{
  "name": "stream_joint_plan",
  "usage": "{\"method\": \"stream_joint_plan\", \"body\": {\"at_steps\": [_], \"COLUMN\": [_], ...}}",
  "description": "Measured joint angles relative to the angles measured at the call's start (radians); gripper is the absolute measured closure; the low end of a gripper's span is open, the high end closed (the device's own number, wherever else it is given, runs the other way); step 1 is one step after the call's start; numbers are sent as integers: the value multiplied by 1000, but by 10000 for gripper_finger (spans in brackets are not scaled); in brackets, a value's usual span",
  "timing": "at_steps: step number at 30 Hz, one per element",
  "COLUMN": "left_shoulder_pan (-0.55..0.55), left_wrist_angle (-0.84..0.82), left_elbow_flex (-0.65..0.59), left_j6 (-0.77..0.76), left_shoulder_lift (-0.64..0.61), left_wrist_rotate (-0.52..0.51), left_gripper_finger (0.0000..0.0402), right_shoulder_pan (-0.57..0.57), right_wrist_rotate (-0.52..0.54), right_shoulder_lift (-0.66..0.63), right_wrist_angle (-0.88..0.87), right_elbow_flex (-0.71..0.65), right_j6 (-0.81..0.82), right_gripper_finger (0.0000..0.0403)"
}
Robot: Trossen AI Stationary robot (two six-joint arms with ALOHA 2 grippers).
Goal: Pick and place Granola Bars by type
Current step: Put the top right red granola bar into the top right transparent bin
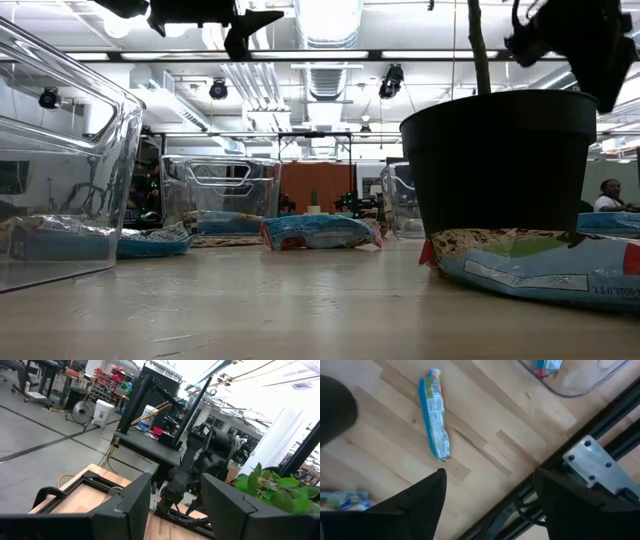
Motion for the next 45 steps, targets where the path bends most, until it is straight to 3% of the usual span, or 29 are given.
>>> {"method": "stream_joint_plan", "body": {"at_steps": [13, 34, 45], "left_shoulder_pan": [0, 0, 0], "left_wrist_angle": [0, -2, -2], "left_elbow_flex": [-2, -2, -2], "left_j6": [2, 2, 2], "left_shoulder_lift": [0, 0, 0], "left_wrist_rotate": [-3, -2, -2], "left_gripper_finger": [244, 244, 244], "right_shoulder_pan": [70, 200, 220], "right_wrist_rotate": [-25, -29, 46], "right_shoulder_lift": [46, 335, 339], "right_wrist_angle": [370, 527, 542], "right_elbow_flex": [-235, -250, -251], "right_j6": [86, 67, 109], "right_gripper_finger": [109, 111, 125]}}
